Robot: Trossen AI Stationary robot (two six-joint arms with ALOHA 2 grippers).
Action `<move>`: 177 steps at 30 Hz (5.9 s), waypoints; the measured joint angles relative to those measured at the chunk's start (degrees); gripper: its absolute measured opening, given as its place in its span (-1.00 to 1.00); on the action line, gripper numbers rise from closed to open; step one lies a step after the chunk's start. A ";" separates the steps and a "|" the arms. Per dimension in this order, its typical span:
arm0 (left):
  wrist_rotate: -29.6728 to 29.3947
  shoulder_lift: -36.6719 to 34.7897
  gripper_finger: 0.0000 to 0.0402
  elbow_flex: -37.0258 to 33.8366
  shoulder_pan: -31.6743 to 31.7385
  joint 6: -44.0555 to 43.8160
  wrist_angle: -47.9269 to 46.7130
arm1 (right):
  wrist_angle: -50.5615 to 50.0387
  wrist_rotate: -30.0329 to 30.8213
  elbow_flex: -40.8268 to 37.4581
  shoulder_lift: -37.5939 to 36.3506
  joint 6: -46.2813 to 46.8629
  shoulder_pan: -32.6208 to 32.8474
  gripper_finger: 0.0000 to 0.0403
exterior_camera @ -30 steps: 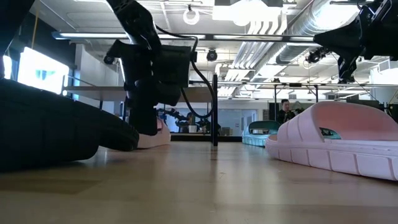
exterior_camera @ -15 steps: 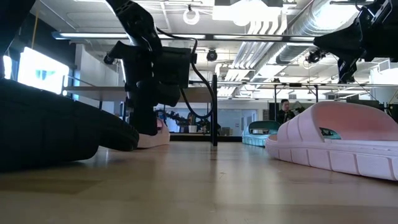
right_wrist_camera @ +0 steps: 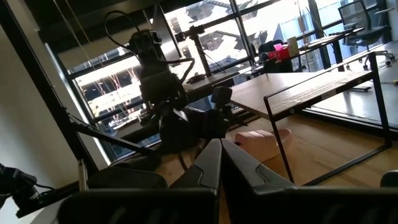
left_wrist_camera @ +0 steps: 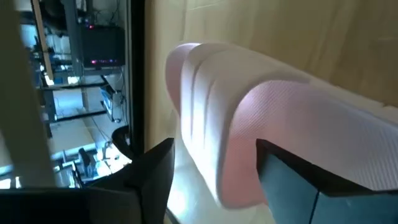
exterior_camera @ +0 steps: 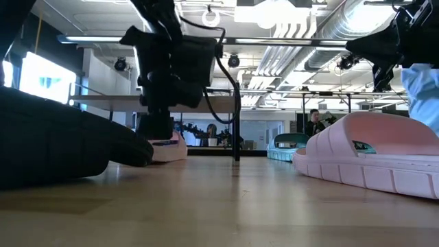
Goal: Pick and place slides into the shelf
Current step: Put the right pink slipper under the shelf
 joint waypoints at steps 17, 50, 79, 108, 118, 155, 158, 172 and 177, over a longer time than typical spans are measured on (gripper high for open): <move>17.42 -0.04 0.12 19.10 -15.50 -16.28 -19.05 | 0.34 -11.88 0.00 -0.01 -3.86 0.00 -1.00; 19.95 -0.09 0.12 24.78 -28.97 -18.98 -8.59 | -53.76 -3.27 55.39 62.92 -8.90 16.03 -0.32; 22.26 -0.10 0.12 24.76 -29.35 -10.08 0.24 | -73.40 8.59 76.10 97.56 12.03 28.95 -0.32; 23.54 -0.11 0.12 24.75 -29.81 -14.25 -5.84 | -72.62 2.63 79.21 110.23 14.67 26.14 -0.32; 23.36 -0.11 0.12 24.75 -29.81 -14.57 -5.85 | -75.59 9.37 79.21 114.63 16.34 25.48 -0.32; 14.14 -0.11 0.12 24.74 -36.75 -27.02 -20.85 | -90.23 27.69 109.96 114.47 1.64 14.72 -1.00; 14.82 -0.11 0.12 24.74 -37.01 -20.46 -12.34 | -90.97 27.75 110.60 114.45 1.44 14.21 -1.00; 48.19 -0.17 0.12 16.62 -26.43 14.10 33.62 | -99.14 26.31 94.90 110.52 25.26 19.27 -1.00; 48.59 -1.32 0.00 8.67 -19.81 11.27 33.12 | -98.48 25.46 90.06 108.71 28.52 18.90 -1.00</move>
